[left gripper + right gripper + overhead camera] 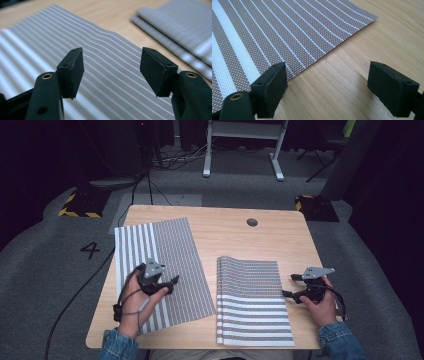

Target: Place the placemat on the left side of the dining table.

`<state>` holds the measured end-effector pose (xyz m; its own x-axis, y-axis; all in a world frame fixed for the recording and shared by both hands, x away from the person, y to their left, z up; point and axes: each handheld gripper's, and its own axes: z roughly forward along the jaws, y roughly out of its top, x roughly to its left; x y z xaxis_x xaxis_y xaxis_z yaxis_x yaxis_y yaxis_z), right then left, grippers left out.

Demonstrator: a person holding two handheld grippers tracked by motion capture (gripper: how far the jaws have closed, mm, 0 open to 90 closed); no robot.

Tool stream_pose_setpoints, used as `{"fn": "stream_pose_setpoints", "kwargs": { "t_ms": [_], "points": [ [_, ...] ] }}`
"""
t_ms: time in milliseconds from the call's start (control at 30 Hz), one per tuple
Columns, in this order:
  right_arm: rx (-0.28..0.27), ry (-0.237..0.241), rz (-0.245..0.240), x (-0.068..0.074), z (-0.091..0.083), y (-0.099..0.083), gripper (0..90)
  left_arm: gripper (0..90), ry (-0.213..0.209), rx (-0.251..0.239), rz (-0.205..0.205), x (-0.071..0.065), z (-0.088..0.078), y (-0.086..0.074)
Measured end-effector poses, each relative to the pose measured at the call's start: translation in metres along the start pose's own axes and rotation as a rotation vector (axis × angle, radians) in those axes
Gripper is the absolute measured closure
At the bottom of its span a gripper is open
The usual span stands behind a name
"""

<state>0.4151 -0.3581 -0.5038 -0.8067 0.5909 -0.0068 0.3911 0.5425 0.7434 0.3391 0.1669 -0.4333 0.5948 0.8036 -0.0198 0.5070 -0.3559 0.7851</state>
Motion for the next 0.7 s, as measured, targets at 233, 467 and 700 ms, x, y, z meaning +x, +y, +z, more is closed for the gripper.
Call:
{"fn": "stream_pose_setpoints", "kwargs": {
  "t_ms": [233, 467, 700],
  "points": [
    [0.000, 0.000, 0.000, 0.000, 0.000, 0.000, 16.3, 35.5, -0.131, 0.099, 0.026, -0.048, 0.036, -0.020],
    [0.001, -0.001, 0.001, 0.000, 0.000, 0.000, 16.3, 31.1, -0.166, 0.187, 0.056, -0.070, 0.058, -0.030],
    [0.001, 0.001, 0.002, 0.000, 0.000, 0.000, 16.3, 37.0, -0.114, 0.187, 0.103, -0.074, 0.060, -0.032]
  ]
}}
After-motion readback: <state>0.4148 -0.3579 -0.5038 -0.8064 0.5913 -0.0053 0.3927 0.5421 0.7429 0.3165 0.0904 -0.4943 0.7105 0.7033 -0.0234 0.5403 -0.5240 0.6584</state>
